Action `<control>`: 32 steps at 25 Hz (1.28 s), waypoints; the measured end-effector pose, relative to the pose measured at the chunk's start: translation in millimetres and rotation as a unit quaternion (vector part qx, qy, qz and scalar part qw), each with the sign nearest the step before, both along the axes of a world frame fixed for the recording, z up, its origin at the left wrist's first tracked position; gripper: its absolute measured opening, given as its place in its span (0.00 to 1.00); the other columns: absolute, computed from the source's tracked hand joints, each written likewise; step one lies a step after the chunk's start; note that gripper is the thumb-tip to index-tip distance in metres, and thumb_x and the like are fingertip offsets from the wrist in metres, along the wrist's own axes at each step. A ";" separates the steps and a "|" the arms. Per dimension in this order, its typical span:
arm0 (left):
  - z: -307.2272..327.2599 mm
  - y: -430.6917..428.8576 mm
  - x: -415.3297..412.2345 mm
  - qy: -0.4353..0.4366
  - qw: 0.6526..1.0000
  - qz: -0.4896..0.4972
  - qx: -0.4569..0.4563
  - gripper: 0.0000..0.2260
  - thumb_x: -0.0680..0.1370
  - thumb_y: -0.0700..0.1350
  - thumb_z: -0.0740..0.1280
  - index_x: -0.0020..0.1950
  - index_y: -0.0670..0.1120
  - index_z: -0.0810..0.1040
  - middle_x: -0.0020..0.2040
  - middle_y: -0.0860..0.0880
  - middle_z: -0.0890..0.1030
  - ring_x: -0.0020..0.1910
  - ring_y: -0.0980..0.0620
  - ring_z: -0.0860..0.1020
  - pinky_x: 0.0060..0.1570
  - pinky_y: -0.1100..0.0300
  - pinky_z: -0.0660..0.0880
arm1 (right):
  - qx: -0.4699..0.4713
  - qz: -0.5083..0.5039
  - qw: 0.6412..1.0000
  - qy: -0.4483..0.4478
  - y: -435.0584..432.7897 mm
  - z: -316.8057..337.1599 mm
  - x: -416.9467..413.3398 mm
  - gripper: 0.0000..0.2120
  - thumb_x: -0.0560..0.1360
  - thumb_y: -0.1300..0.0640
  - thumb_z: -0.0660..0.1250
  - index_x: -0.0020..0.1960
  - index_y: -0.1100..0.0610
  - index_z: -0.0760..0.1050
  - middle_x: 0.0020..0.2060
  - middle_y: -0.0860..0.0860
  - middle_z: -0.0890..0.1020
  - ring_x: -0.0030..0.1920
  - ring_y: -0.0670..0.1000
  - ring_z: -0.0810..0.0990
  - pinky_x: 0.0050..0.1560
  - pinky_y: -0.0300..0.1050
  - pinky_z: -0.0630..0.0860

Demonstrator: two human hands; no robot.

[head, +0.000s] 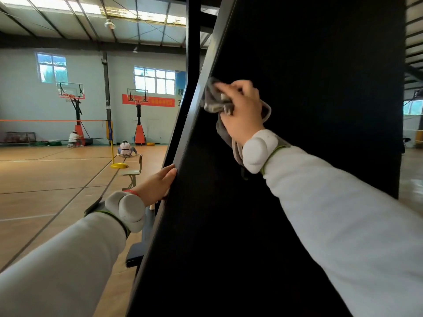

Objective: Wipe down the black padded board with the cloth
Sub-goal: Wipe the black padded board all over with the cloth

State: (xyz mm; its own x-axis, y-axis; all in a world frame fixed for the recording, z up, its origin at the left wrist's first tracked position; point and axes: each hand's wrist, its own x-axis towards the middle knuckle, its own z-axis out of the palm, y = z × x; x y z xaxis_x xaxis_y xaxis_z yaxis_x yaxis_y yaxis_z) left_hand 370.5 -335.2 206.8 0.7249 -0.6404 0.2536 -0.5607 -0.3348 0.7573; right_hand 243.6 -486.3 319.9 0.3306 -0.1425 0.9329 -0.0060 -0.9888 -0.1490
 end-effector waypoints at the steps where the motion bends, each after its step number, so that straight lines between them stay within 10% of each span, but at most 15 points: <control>1: -4.1 1.2 0.0 0.012 1.000 0.006 0.007 0.21 0.83 0.52 0.48 0.76 0.51 0.55 0.70 0.44 0.67 0.65 0.43 0.70 0.59 0.54 0.67 | 0.019 -0.033 0.999 0.006 1.4 1.8 2.9 0.25 0.71 0.62 0.64 0.66 0.46 0.71 0.62 0.52 0.68 0.62 0.55 0.65 0.64 0.53 0.62; 5: -5.0 5.5 2.6 0.051 0.998 0.009 0.034 0.22 0.82 0.56 0.48 0.75 0.56 0.55 0.57 0.45 0.71 0.46 0.45 0.73 0.36 0.60 0.69 | 0.013 -0.055 0.997 0.055 9.7 -18.4 15.3 0.26 0.71 0.59 0.66 0.66 0.43 0.68 0.64 0.51 0.64 0.64 0.55 0.62 0.63 0.53 0.62; 12: -18.0 5.4 1.7 0.041 0.999 0.011 -0.011 0.21 0.81 0.56 0.50 0.75 0.55 0.58 0.45 0.49 0.71 0.38 0.49 0.70 0.33 0.61 0.66 | -0.080 -0.001 0.982 0.172 23.9 -85.2 11.7 0.21 0.69 0.62 0.69 0.58 0.44 0.76 0.58 0.50 0.70 0.58 0.54 0.65 0.58 0.57 0.66; 17: -19.2 12.0 -5.0 0.016 1.000 -0.003 -0.003 0.21 0.83 0.52 0.49 0.76 0.54 0.54 0.69 0.47 0.68 0.64 0.46 0.70 0.60 0.55 0.66 | -0.039 -0.026 0.994 0.098 12.3 -18.2 -6.9 0.24 0.71 0.63 0.62 0.64 0.46 0.72 0.60 0.48 0.72 0.60 0.54 0.67 0.62 0.56 0.63; 23: -22.1 14.1 3.6 0.014 0.999 -0.007 0.028 0.21 0.82 0.53 0.50 0.76 0.56 0.53 0.62 0.42 0.74 0.49 0.46 0.75 0.37 0.60 0.70 | 0.030 -0.082 0.994 0.068 15.2 -39.7 16.2 0.27 0.70 0.58 0.66 0.67 0.43 0.67 0.64 0.51 0.64 0.64 0.56 0.62 0.62 0.55 0.62; 32: -23.5 18.4 1.0 0.036 0.999 -0.011 0.019 0.22 0.82 0.53 0.50 0.76 0.55 0.53 0.67 0.42 0.71 0.51 0.45 0.75 0.33 0.62 0.70 | -0.062 -0.009 0.984 0.165 24.0 -79.7 -7.0 0.24 0.70 0.63 0.66 0.63 0.45 0.73 0.60 0.49 0.71 0.61 0.54 0.67 0.59 0.50 0.58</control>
State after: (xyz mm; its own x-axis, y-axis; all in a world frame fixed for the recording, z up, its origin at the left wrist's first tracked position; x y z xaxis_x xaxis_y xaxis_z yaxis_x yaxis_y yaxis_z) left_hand 371.6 -316.9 183.3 0.7254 -0.6653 0.1762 -0.5131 -0.3522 0.7827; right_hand 236.6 -462.3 240.1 0.6176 -0.0431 0.7853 -0.0510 -0.9986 -0.0147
